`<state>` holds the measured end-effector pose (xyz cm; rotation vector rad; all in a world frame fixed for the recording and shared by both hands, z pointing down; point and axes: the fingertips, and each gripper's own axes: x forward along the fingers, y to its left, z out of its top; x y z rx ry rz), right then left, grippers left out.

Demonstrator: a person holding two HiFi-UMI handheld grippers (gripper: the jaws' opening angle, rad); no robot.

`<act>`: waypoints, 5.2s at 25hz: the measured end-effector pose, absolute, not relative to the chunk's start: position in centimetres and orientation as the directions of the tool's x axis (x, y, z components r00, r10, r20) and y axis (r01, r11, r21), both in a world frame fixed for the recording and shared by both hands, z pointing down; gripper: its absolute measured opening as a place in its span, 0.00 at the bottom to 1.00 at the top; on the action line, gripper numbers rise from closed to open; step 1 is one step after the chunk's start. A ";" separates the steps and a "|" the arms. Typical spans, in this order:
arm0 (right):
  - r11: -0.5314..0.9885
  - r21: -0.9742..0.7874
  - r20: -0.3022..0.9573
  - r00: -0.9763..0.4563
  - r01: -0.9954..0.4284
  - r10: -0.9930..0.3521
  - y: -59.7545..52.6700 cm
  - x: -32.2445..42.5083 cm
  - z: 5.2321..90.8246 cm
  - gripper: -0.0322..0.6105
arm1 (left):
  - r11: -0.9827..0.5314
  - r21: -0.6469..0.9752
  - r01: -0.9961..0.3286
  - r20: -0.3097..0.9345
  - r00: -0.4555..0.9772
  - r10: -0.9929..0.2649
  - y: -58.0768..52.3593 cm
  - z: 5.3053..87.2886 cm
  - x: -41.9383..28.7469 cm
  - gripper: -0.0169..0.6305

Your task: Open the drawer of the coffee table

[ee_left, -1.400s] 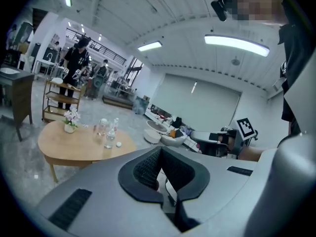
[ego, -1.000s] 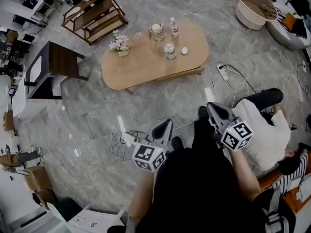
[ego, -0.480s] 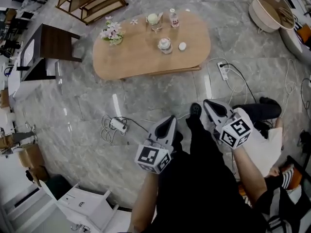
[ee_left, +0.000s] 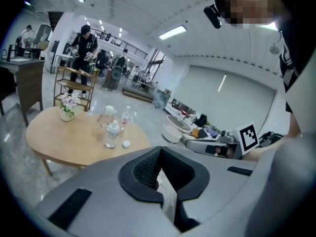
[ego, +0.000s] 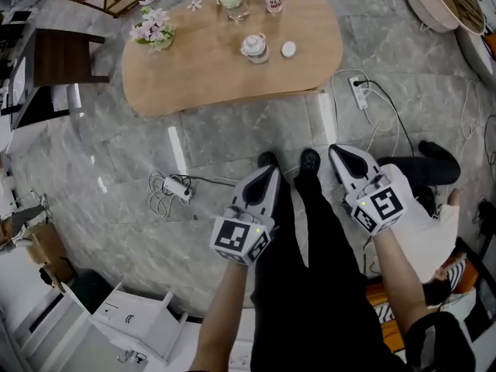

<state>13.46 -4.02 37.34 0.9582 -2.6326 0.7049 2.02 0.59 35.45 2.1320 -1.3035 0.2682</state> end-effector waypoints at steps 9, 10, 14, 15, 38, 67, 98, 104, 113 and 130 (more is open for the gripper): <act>0.661 -0.286 0.486 -0.699 -0.694 -0.525 -5.9 12.2 48.1 0.07 | -0.387 0.411 -0.825 0.481 0.557 -0.677 -2.7 46.7 0.4 0.03; 0.665 -0.270 0.502 -0.691 -0.696 -0.520 -5.8 12.1 49.3 0.07 | -0.389 0.404 -0.828 0.495 0.555 -0.668 -2.7 48.1 0.0 0.03; 0.689 -0.165 0.556 -0.643 -0.706 -0.526 -6.8 12.0 54.2 0.07 | -0.383 0.377 -0.843 0.534 0.536 -0.654 -3.9 53.9 -2.4 0.03; 0.699 -0.133 0.564 -0.633 -0.703 -0.530 -7.0 12.0 55.4 0.07 | -0.380 0.370 -0.848 0.543 0.529 -0.652 -4.1 55.3 -3.0 0.03; 0.796 0.086 0.790 -0.445 -0.599 -0.421 -14.6 12.6 72.4 0.41 | -0.237 0.266 -0.934 0.722 0.356 -0.593 -7.9 73.1 -15.0 0.25; 0.857 0.240 0.889 -0.250 -0.457 -0.383 -19.3 13.2 81.1 0.45 | -0.237 0.141 -0.961 0.764 0.258 -0.591 -14.0 79.7 -18.2 0.53; 0.866 0.256 0.913 -0.189 -0.430 -0.363 -15.7 14.3 81.0 0.35 | -0.241 0.069 -0.968 0.840 0.187 -0.510 -9.9 80.4 -17.6 0.45; 0.870 0.236 0.923 -0.181 -0.433 -0.340 -12.0 14.7 81.2 0.34 | -0.236 0.073 -0.969 0.857 0.182 -0.481 -6.6 80.4 -17.5 0.44; 0.882 0.221 0.929 -0.186 -0.416 -0.320 -8.8 15.4 81.2 0.33 | -0.212 0.082 -0.974 0.868 0.174 -0.464 -3.2 80.4 -16.6 0.44; 0.885 0.189 0.941 -0.179 -0.425 -0.287 -6.2 15.9 82.4 0.32 | -0.221 0.086 -0.971 0.882 0.178 -0.437 -0.6 81.7 -16.3 0.44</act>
